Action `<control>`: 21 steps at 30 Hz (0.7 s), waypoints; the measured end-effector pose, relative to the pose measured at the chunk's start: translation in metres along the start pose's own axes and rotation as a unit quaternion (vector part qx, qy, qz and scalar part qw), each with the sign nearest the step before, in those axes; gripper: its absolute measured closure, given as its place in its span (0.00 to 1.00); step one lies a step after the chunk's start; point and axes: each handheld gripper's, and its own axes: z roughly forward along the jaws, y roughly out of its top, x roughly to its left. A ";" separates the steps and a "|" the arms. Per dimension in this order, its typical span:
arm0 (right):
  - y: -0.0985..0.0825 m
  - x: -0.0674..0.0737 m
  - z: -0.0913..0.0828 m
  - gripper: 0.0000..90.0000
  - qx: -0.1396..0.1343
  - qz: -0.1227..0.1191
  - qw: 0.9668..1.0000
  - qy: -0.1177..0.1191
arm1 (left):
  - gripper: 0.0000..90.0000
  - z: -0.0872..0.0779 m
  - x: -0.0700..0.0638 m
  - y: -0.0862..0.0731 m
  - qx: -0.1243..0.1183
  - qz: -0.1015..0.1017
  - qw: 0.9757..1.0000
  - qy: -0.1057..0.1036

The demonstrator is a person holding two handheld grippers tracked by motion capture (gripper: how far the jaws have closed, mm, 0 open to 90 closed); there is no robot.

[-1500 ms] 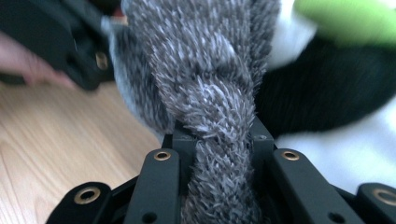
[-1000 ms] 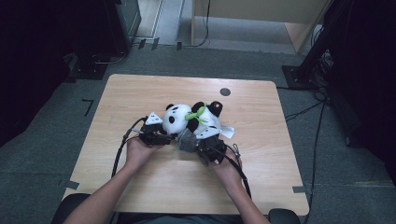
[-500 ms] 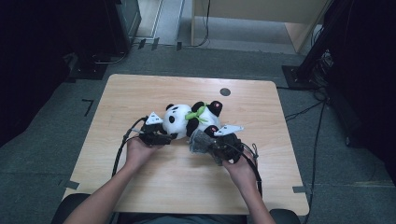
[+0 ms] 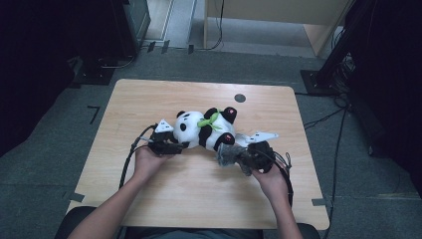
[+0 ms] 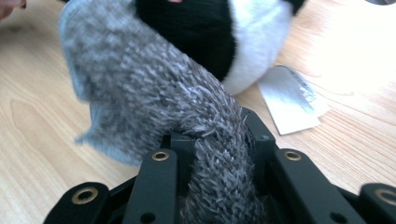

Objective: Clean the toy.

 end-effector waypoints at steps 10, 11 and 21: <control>-0.007 -0.035 -0.004 0.80 -0.021 0.052 0.998 -0.017 | 0.36 0.000 0.001 -0.002 -0.003 0.003 1.000 0.000; -0.007 -0.035 -0.004 0.80 -0.021 0.052 0.998 -0.017 | 0.35 0.000 0.001 -0.002 -0.003 0.003 1.000 0.000; -0.007 -0.074 -0.008 0.80 -0.049 0.104 0.993 -0.034 | 0.35 0.000 0.002 -0.002 -0.003 0.005 1.000 0.001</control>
